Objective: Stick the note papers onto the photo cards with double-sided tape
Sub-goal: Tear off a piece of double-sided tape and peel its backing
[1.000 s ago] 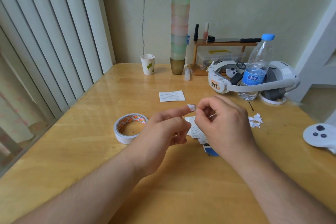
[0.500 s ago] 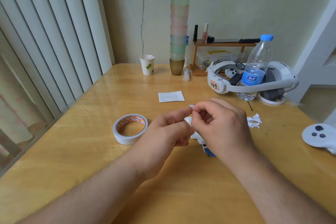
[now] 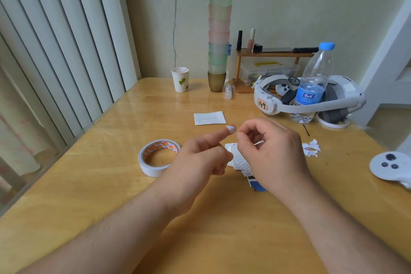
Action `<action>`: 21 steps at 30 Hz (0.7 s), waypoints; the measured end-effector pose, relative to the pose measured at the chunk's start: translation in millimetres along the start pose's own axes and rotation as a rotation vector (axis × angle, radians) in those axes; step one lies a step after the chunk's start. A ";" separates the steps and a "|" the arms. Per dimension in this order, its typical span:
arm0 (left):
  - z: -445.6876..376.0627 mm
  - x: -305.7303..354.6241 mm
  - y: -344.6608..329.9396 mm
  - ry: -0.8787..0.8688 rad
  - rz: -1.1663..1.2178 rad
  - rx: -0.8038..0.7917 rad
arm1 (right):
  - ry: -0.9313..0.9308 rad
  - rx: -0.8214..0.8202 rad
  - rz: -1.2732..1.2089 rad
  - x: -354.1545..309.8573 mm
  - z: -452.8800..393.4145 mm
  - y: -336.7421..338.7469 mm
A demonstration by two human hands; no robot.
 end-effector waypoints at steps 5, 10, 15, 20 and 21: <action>1.9 -0.1 4.0 -0.381 -0.873 0.072 | -0.431 -0.120 -0.360 2.4 0.8 -3.2; -1.4 2.0 4.3 -0.572 -1.250 0.147 | -0.579 -0.120 -0.421 3.0 1.3 -3.5; -2.8 6.6 7.1 -0.596 -1.337 0.189 | -0.725 -0.138 -0.571 2.8 2.4 -9.0; -3.9 4.2 5.2 -0.564 -1.396 0.176 | -0.769 -0.146 -0.583 0.3 6.3 -12.7; -3.8 4.1 4.8 -0.560 -1.391 0.172 | -0.775 -0.141 -0.589 0.5 6.5 -12.9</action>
Point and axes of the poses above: each hand's wrist, its own z-axis away from the middle knuckle, its own y-axis out of the back of the hand, x = y × z, the point moved 3 cm from there along -z, towards the middle knuckle, and after that the axes turned 1 degree about x, right-handed, at the moved point
